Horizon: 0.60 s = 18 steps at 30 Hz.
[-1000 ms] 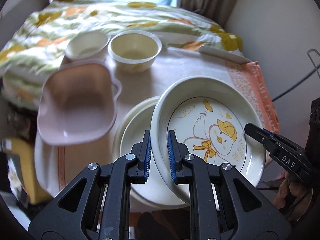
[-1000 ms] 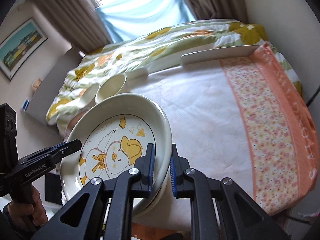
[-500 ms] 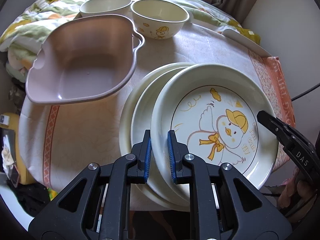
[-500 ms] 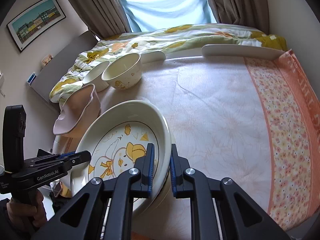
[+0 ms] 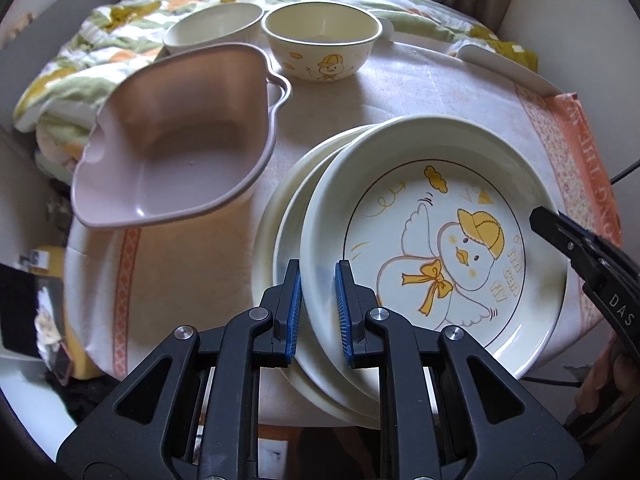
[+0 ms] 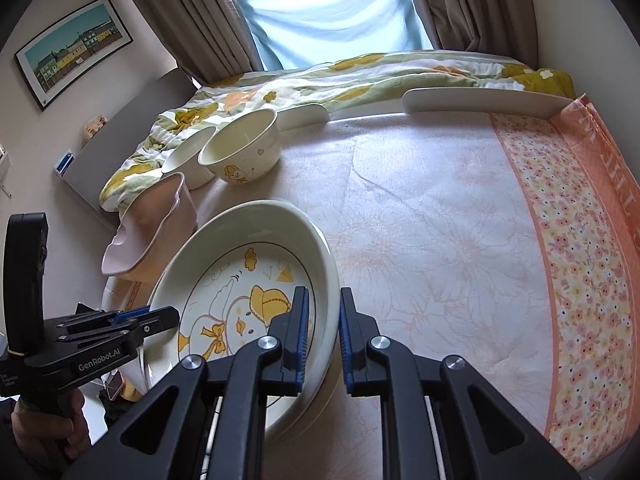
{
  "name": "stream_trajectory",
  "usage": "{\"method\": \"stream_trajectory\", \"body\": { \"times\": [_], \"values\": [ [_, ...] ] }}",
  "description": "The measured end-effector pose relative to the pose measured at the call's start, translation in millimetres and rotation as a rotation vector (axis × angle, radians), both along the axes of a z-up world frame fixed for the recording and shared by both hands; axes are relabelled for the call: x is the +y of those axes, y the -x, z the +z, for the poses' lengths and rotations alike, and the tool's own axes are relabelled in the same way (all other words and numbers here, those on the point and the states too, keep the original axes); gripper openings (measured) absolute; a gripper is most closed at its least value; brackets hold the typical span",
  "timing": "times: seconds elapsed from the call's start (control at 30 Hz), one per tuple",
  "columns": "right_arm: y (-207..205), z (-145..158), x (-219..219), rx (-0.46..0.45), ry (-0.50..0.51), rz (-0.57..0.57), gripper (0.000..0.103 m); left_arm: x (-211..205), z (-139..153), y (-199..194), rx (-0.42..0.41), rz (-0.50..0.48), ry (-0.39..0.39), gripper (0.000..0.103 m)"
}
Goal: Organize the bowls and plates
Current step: 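Lower the small duck plate onto the white plate and open the right gripper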
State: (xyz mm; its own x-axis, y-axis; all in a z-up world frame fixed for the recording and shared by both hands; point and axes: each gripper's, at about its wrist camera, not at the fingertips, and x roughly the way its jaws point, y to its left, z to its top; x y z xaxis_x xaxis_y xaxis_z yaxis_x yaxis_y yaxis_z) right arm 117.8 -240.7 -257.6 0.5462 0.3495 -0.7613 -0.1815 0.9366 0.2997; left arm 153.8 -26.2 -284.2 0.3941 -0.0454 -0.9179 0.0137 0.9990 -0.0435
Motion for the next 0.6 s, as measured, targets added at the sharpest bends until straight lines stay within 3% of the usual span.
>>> {"method": "stream_trajectory", "body": {
  "times": [0.2, 0.6],
  "values": [
    [-0.3, -0.9, 2.4, 0.001, 0.02, 0.008, 0.013, -5.1, 3.1, 2.2, -0.007, -0.009, -0.066, 0.014],
    [-1.6, -0.1, 3.4, 0.01, 0.033, 0.006, 0.013, -6.4, 7.3, 1.1, 0.019, -0.005, -0.093, 0.014]
  ]
}}
